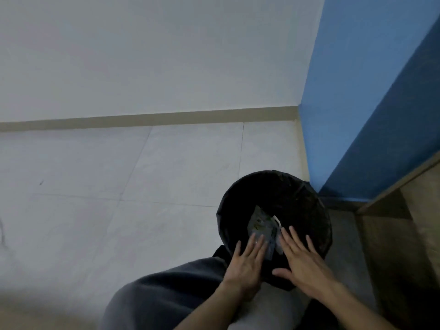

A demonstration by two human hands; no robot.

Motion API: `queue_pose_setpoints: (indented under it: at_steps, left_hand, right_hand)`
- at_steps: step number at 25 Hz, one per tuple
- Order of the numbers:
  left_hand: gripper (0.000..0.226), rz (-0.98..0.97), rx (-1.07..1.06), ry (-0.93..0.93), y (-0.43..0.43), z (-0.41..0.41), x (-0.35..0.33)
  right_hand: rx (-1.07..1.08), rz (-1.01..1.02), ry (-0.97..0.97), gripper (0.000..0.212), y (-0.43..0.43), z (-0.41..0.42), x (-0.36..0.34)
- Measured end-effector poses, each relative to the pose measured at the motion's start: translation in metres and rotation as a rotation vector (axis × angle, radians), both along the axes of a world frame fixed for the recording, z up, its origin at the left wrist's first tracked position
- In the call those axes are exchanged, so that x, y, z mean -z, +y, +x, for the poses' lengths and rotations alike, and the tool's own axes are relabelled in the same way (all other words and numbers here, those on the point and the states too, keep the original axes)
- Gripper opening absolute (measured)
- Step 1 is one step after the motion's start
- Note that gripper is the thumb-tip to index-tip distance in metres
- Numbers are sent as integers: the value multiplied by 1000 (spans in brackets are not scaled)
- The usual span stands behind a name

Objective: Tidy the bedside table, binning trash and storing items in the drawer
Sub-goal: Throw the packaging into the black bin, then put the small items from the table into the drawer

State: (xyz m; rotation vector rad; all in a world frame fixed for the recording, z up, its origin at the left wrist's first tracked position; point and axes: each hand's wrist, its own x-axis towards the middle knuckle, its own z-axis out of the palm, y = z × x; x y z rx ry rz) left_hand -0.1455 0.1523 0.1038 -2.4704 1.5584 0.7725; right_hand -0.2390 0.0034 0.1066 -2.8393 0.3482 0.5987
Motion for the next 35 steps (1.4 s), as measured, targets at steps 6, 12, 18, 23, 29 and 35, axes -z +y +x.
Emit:
queue_pose_setpoints:
  at_steps: [6,12,18,23,29,35]
  left_hand:
    - [82,-125,-109,-81,-41,60,2]
    - [74,-253,-259,-171,-102,119,-1]
    - [85,-170,-161,-29,-123,131,-5]
    - [73,-306,-261,132,-133,99,-53]
    - [49,-517,-351,520,-165,-23,-118]
    - [53,-416,-408,793,-215,-152,-142]
  right_hand:
    - [-66,-37,59,71,-40,45,17]
    - [72,-235,-173,57,-80,126,5]
    - [262,-196,-143,64,-99,162,-4]
    - [367,-64,-298,66,-89,105,-56]
    - [661,-103,-646,56,-101,-43,-140]
    - [921,-259,-675,51,-111,-181,-163]
